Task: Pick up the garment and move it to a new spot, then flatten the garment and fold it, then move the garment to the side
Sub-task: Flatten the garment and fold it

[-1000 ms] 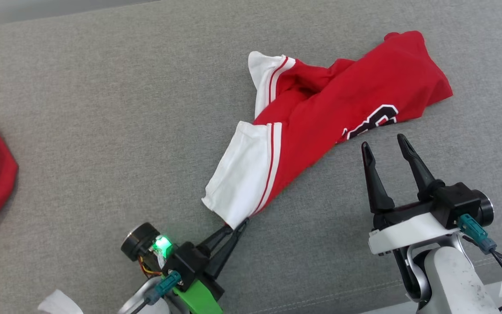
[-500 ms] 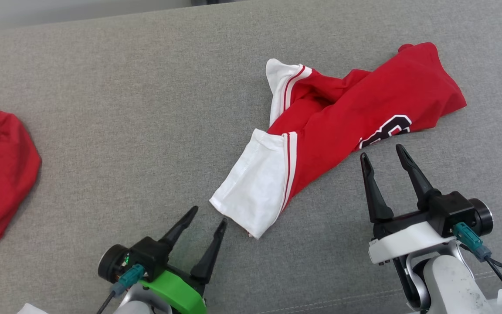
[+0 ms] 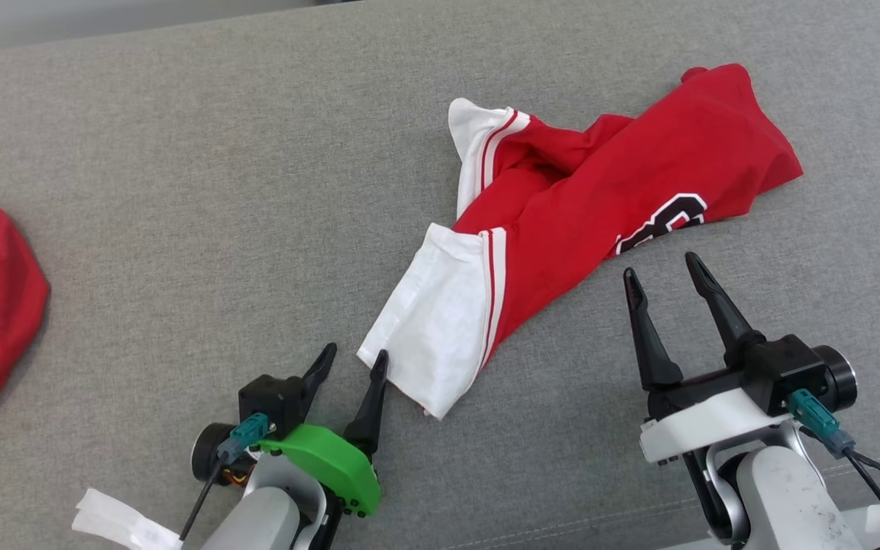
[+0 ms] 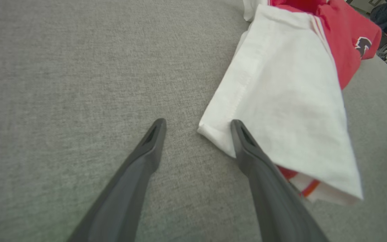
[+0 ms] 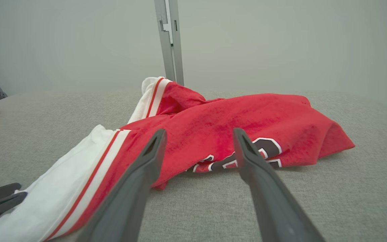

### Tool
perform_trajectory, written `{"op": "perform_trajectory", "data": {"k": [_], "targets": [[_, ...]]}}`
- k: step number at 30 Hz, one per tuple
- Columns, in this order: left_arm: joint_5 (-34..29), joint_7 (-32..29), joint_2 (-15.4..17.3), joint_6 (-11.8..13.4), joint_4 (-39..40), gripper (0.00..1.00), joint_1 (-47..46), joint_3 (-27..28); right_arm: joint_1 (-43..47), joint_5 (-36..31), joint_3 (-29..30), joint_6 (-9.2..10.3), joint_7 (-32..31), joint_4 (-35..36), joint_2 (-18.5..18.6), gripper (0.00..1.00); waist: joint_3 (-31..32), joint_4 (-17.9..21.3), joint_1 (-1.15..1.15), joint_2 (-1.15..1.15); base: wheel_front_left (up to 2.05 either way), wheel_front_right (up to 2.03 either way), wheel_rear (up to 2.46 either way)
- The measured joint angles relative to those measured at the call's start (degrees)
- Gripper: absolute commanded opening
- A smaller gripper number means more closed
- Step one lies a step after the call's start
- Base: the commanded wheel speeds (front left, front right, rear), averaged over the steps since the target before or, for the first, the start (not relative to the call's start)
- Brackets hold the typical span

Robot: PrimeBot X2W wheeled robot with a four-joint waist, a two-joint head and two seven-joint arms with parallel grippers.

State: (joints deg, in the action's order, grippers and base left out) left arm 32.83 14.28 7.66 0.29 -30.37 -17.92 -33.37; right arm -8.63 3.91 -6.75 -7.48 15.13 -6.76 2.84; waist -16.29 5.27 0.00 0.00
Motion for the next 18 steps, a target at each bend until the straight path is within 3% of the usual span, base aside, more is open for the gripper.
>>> {"op": "perform_trajectory", "data": {"k": [1,2,4,5,10,13,18], "targets": [[-0.37,0.23,-0.08,0.26,-1.10,1.00,-0.46,-0.29,0.00,0.00,0.03,-0.01,0.00,0.00,0.00,1.00,-0.12,0.20,0.00,0.00,0.00,0.00,0.00],[-0.66,0.26,-0.15,0.29,-1.75,0.86,-0.68,-0.56,0.01,0.00,0.03,-0.01,0.00,0.00,-0.01,1.00,-0.17,0.32,0.00,0.00,0.00,0.00,0.00],[-0.78,0.26,-0.31,0.29,-2.97,0.18,-0.99,-1.05,0.02,0.02,0.03,-0.01,0.00,-0.03,0.00,1.00,-0.23,0.60,0.00,0.00,0.00,0.00,0.00],[-1.05,0.25,-0.27,0.29,-3.25,0.00,-1.18,-1.32,0.03,0.03,0.04,-0.01,0.00,-0.07,0.00,1.00,-0.21,0.68,0.00,0.00,0.00,0.00,0.00],[-2.41,0.42,0.27,0.03,-1.96,0.00,-1.09,-2.14,0.14,0.27,0.07,0.00,0.00,-0.15,0.00,1.00,0.18,0.84,0.00,0.00,0.00,0.00,0.00],[-4.99,0.54,1.68,2.18,2.08,0.00,-0.18,-0.78,0.26,0.37,0.16,0.00,0.00,-0.13,0.01,1.00,0.60,0.65,0.00,0.00,0.00,0.00,0.00],[-12.12,0.77,6.62,7.08,16.16,0.00,1.64,5.69,-0.10,0.32,0.00,-0.01,0.00,0.33,0.00,1.00,1.16,-0.20,0.00,0.00,0.00,0.00,0.00]]}}
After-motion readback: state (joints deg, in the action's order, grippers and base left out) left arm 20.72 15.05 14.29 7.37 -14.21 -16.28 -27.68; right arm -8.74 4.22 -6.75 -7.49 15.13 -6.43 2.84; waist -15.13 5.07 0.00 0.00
